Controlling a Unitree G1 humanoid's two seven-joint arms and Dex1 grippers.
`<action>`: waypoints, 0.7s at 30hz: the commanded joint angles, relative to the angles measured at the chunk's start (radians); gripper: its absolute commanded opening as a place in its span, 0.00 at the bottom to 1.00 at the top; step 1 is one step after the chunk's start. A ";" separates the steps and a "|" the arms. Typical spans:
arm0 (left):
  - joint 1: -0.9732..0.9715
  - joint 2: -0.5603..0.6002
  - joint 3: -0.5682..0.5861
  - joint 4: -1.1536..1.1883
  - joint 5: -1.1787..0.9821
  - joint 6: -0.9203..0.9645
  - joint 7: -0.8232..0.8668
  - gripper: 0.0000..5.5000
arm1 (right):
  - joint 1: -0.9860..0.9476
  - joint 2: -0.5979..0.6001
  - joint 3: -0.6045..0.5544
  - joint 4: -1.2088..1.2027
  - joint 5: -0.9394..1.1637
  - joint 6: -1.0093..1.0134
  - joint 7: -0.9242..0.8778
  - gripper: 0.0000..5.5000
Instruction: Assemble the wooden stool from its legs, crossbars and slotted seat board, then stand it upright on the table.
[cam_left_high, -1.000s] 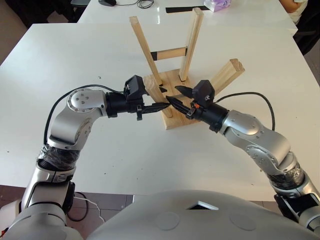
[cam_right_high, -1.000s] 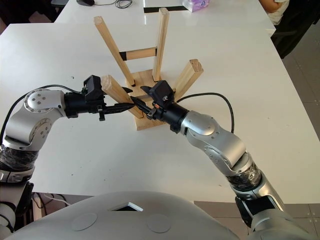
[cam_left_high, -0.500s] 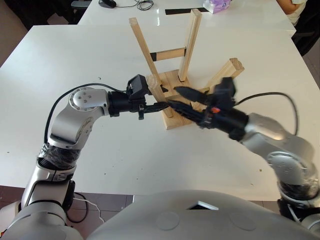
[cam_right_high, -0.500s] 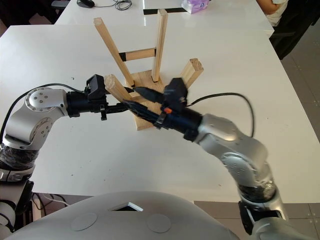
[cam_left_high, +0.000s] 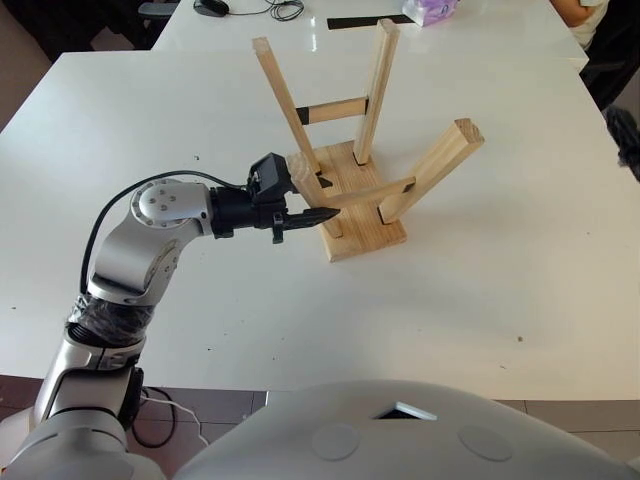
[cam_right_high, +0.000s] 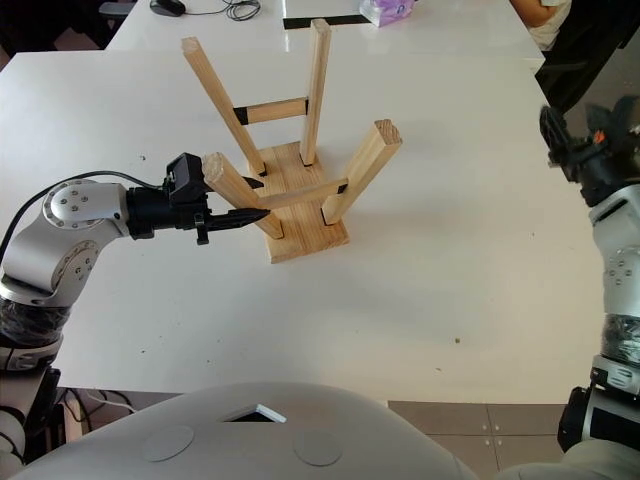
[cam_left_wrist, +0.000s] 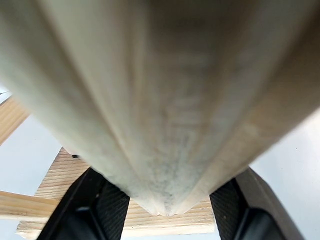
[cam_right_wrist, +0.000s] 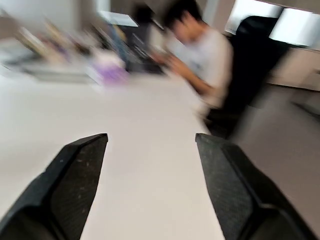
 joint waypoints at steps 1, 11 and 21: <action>0.053 0.051 -0.073 0.050 0.024 0.102 -0.052 0.37 | 0.004 0.203 0.291 -0.509 0.062 0.135 -0.019 0.59; 0.044 0.059 -0.118 0.019 0.038 0.089 -0.065 0.37 | -0.194 0.451 0.478 -0.928 0.380 0.371 -0.155 0.59; 0.082 0.087 -0.098 0.019 0.024 0.077 -0.038 0.37 | -0.022 0.099 -0.126 -0.199 -0.091 0.120 -0.180 0.59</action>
